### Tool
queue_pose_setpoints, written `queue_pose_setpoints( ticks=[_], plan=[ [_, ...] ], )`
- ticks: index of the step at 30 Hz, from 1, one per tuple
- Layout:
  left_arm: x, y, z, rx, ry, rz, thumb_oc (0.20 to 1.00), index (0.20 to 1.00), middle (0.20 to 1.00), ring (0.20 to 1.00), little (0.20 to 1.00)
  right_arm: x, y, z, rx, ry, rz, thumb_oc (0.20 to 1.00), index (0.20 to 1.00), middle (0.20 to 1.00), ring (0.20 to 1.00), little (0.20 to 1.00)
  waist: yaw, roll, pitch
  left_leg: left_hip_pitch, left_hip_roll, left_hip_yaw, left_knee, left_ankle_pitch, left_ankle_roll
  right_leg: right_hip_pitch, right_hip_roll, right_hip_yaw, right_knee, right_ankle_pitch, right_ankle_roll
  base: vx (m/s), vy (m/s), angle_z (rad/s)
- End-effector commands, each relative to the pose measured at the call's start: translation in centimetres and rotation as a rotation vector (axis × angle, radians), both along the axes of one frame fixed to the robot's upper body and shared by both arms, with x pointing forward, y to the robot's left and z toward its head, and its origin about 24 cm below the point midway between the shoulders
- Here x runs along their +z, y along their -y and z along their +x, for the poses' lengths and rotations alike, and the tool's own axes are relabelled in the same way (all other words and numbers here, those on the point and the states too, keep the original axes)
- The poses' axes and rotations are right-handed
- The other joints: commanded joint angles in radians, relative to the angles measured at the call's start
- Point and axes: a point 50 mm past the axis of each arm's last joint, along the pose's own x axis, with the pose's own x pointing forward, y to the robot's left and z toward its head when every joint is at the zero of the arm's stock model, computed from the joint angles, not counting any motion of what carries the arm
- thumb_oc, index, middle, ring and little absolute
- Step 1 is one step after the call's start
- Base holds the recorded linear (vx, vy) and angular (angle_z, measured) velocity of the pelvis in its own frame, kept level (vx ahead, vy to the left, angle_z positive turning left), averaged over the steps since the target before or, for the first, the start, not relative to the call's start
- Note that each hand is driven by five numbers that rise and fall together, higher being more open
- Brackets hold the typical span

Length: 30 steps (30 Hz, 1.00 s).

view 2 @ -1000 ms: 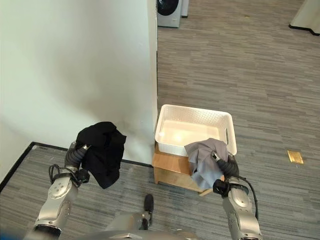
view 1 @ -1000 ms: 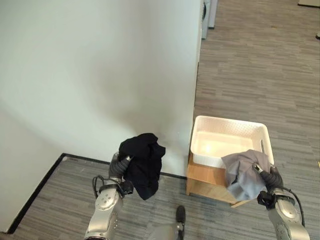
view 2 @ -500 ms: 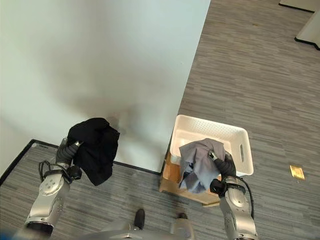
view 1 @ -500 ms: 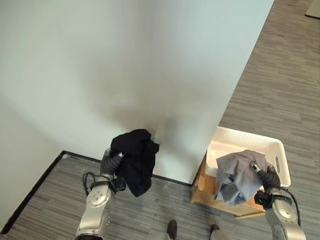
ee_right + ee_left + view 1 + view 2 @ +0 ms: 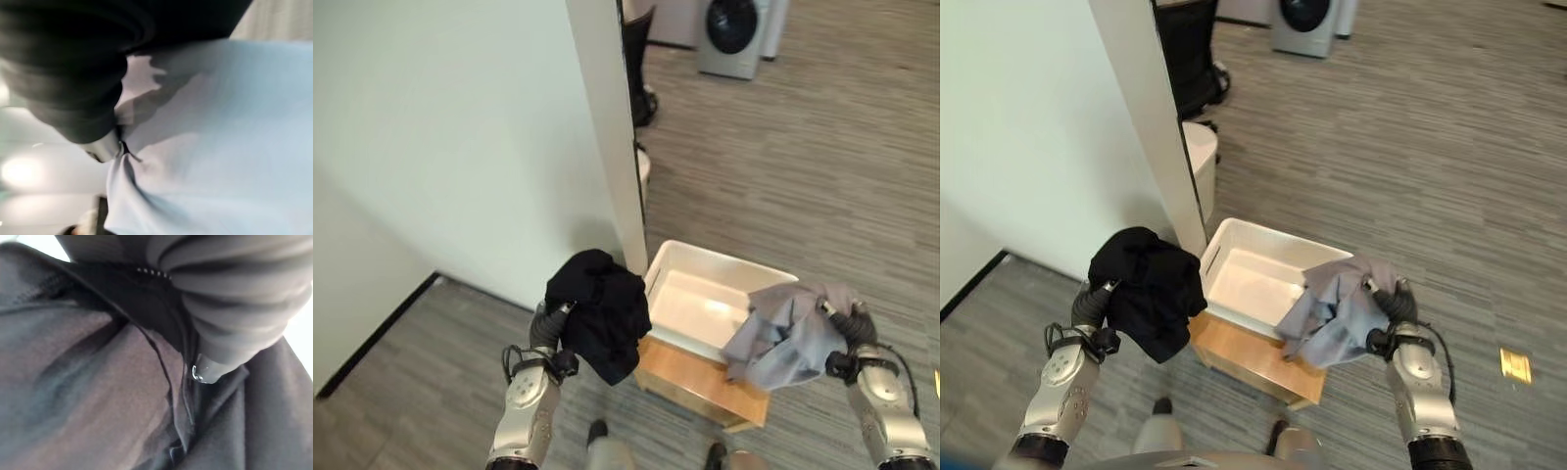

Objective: Pick up bed clothes into laundry basket.

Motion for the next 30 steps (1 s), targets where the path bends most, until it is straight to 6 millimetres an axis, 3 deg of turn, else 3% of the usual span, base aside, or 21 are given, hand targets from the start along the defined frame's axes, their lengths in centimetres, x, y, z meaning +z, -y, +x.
queue_pose_setpoints(
  ticks=[1, 3, 6, 9, 17, 25, 30],
  plan=[
    [5.2, -0.9, 2.2, -0.061, 0.226, 0.072, 0.2, 0.2, 0.2, 0.2, 0.2, 6.6, -1.4, 1.8, 0.079, 0.335, -0.033, 0.2, 0.2, 0.2, 0.2, 0.2, -0.029, -0.011, -0.034, 0.113, -0.107, 0.04, -0.085, -0.238, 0.03, 0.161, -0.078, -0.008, -0.264, 0.165, 0.156, -0.02, -0.081, 0.42],
    [4.9, 0.1, 2.4, -0.104, 0.212, 0.058, 0.2, 0.2, 0.2, 0.2, 0.2, 7.4, -1.4, 1.8, 0.079, 0.367, -0.043, 0.2, 0.2, 0.2, 0.2, 0.2, -0.044, -0.001, -0.047, 0.14, -0.096, 0.098, -0.131, -0.244, 0.039, 0.158, -0.07, -0.014, -0.262, 0.157, 0.153, -0.01, -0.001, 0.21],
    [5.3, 0.9, 2.9, -0.158, 0.225, 0.067, 0.2, 0.2, 0.2, 0.2, 0.2, 8.6, -2.1, 2.5, 0.104, 0.426, -0.019, 0.2, 0.2, 0.2, 0.2, 0.2, -0.05, 0.008, -0.074, 0.196, -0.114, 0.082, -0.232, -0.259, 0.051, 0.148, -0.075, -0.015, -0.26, 0.168, 0.161, 0.03, 0.072, 0.15],
    [4.6, 0.6, 2.1, -0.169, 0.187, 0.072, 0.2, 0.2, 0.2, 0.2, 0.2, 9.2, -2.2, 3.3, 0.124, 0.434, -0.037, 0.2, 0.2, 0.2, 0.2, 0.2, -0.038, 0.005, -0.09, 0.249, -0.128, 0.083, -0.312, -0.259, 0.07, 0.153, -0.085, -0.007, -0.276, 0.183, 0.178, 0.04, 0.09, 0.13],
    [3.3, 0.2, 0.6, -0.193, 0.12, 0.063, 0.2, 0.2, 0.2, 0.2, 0.2, 9.3, -2.4, 5.9, 0.236, 0.314, -0.17, 0.2, 0.2, 0.2, 0.2, 0.2, 0.016, -0.031, -0.087, 0.255, -0.138, 0.089, -0.32, -0.269, 0.081, 0.142, -0.087, 0.007, -0.306, 0.219, 0.192, 0.0, 0.032, -0.06],
    [3.3, 0.2, 0.3, -0.222, 0.109, 0.077, 0.2, 0.2, 0.2, 0.2, 0.2, 8.7, -4.0, 8.3, 0.323, 0.213, -0.283, 0.2, 0.2, 0.2, 0.2, 0.2, 0.062, -0.056, -0.074, 0.241, -0.139, 0.09, -0.326, -0.267, 0.082, 0.119, -0.08, 0.01, -0.313, 0.231, 0.201, -0.02, 0.019, -0.04],
    [2.9, 0.2, -0.1, -0.218, 0.091, 0.064, 0.2, 0.2, 0.2, 0.2, 0.2, 10.3, -4.3, 9.7, 0.307, 0.236, -0.335, 0.2, 0.2, 0.2, 0.2, 0.2, 0.082, -0.066, -0.07, 0.233, -0.143, 0.083, -0.328, -0.267, 0.085, 0.117, -0.082, 0.003, -0.313, 0.233, 0.203, -0.01, 0.014, 0.02]
  ],
)
